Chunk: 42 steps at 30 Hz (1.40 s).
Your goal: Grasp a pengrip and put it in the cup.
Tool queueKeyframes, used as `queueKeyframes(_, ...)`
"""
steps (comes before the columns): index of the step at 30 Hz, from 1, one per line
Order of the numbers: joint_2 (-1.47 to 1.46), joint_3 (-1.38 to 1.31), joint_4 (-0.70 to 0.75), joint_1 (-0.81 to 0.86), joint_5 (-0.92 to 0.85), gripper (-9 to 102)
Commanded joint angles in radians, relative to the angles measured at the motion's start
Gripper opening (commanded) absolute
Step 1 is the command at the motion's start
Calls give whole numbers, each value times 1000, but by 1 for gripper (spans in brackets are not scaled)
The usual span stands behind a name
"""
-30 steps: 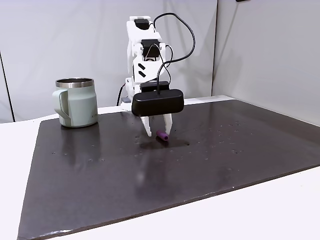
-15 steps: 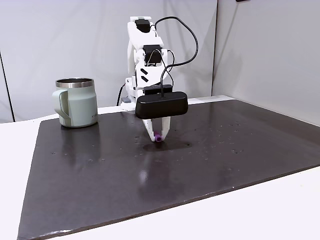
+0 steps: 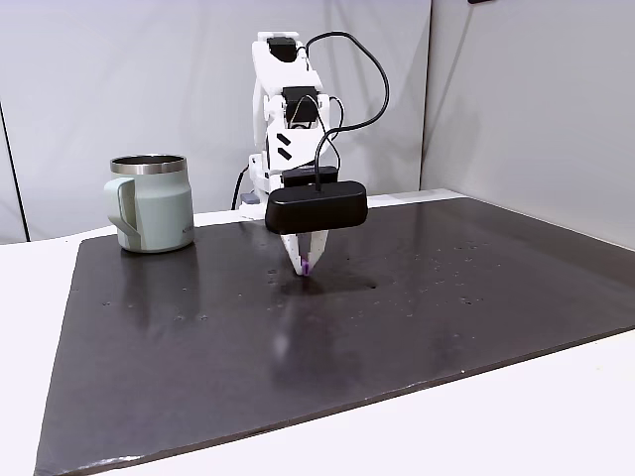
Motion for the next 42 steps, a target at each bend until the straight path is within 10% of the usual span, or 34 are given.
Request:
queueKeyframes(1,166,-8,89,-25,25,0)
queueKeyframes(23,1083,187,652,428,-356,0)
queueKeyframes(42,879,-71,641,790,-568,0)
